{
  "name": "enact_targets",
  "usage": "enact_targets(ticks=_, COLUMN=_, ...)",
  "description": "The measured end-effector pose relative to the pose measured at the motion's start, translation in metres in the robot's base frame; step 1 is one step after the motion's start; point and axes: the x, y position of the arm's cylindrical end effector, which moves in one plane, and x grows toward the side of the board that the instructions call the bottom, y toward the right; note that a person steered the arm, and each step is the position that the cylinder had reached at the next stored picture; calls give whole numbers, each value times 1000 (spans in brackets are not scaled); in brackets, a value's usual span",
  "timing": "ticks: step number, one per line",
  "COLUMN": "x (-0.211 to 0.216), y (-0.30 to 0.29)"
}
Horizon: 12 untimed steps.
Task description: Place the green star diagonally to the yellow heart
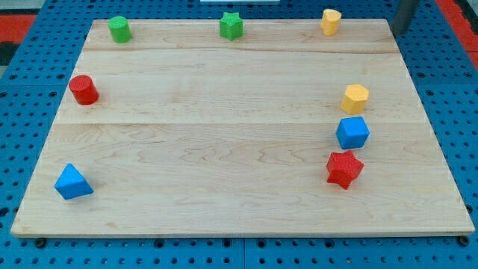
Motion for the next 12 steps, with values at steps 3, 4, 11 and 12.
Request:
enact_targets(ticks=3, x=46, y=-183)
enact_targets(ticks=4, x=40, y=-255)
enact_targets(ticks=11, x=-53, y=-273)
enact_targets(ticks=12, x=-36, y=-273)
